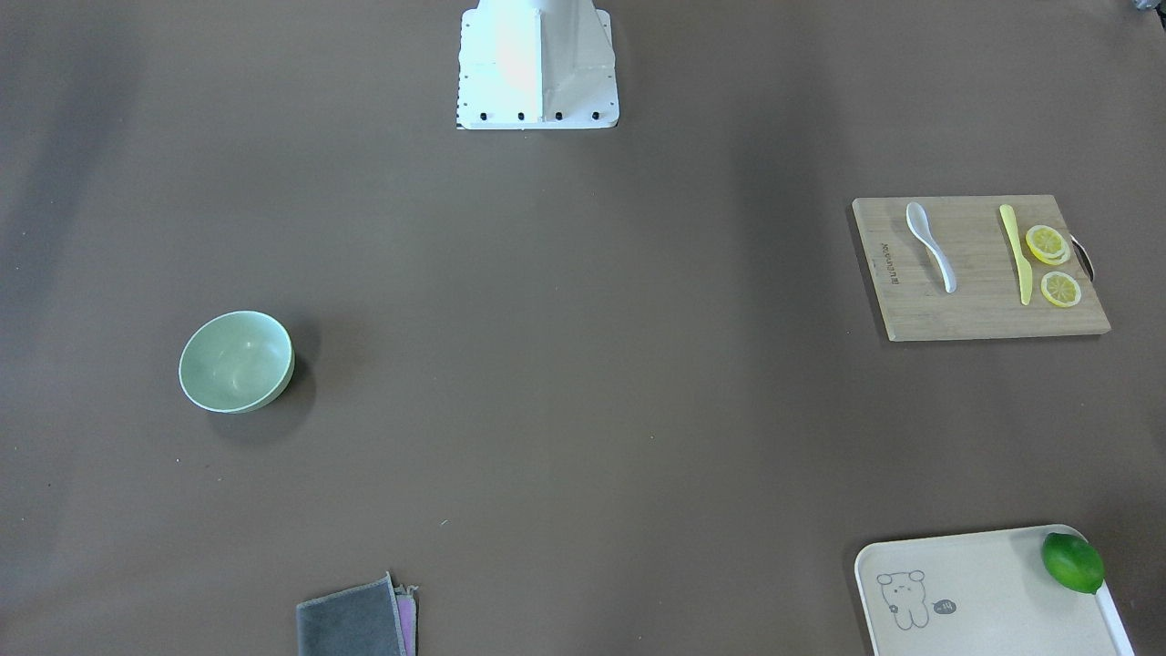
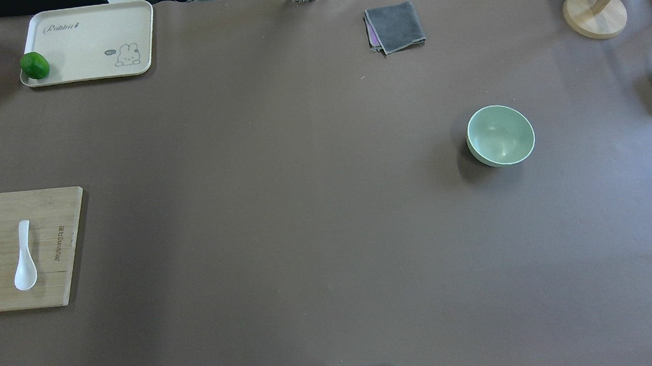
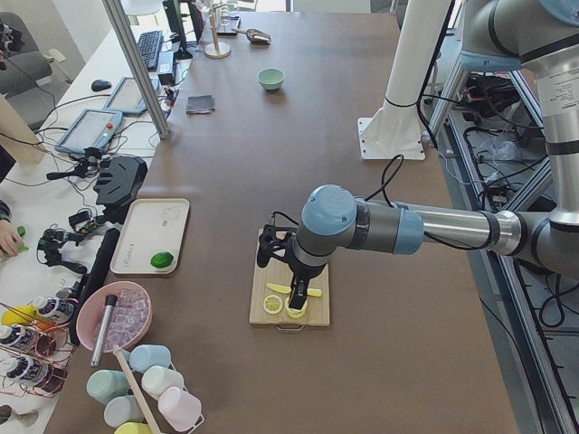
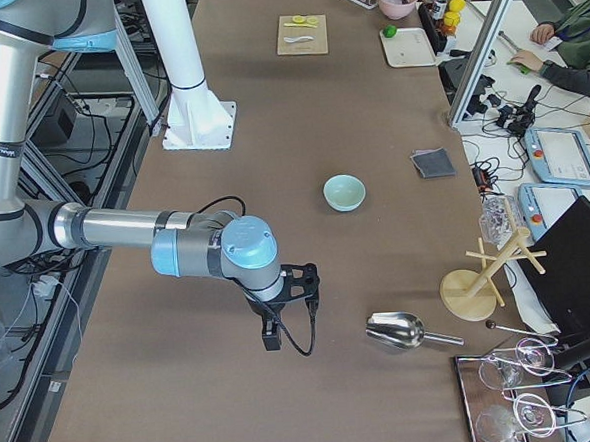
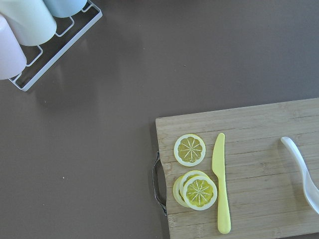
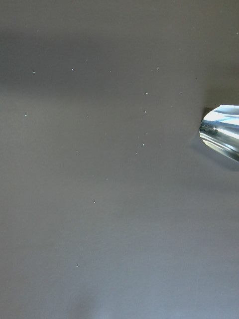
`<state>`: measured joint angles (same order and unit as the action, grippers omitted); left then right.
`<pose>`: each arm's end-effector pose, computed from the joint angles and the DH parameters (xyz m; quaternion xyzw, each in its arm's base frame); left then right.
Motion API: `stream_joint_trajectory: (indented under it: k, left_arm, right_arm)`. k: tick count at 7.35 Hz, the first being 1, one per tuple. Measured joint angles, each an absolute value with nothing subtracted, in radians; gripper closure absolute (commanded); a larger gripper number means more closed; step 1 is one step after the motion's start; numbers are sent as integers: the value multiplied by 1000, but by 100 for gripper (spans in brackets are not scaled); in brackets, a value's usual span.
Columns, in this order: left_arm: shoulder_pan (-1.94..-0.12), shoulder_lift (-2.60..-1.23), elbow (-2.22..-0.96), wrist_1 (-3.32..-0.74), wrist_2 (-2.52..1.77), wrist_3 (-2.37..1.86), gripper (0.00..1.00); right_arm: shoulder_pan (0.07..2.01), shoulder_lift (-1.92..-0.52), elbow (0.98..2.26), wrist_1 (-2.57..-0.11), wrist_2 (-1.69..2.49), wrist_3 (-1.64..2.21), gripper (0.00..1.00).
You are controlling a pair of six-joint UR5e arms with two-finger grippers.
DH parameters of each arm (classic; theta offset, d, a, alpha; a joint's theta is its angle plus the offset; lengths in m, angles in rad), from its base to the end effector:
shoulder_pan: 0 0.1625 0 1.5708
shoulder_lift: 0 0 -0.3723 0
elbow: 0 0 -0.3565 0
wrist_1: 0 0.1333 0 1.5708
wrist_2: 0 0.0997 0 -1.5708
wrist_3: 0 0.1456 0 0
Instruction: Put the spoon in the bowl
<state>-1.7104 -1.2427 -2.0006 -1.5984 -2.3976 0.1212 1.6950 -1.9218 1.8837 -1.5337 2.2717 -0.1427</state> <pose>-0.0741 -0.3393 0.5637 0.1108 0.3898 0.0175 0.9140 0.0797 -0.3204 0.6371 0.0452 -0.3403 -0.0085 0.9392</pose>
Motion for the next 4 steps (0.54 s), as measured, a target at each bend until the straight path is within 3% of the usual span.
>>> stream_joint_trajectory:
  k: [4]
  left_arm:
    - [-1710, -1220, -2013, -1600, -2397, 125, 2]
  right_arm:
    - [1695, -1928, 1884, -1534, 2280, -143, 0]
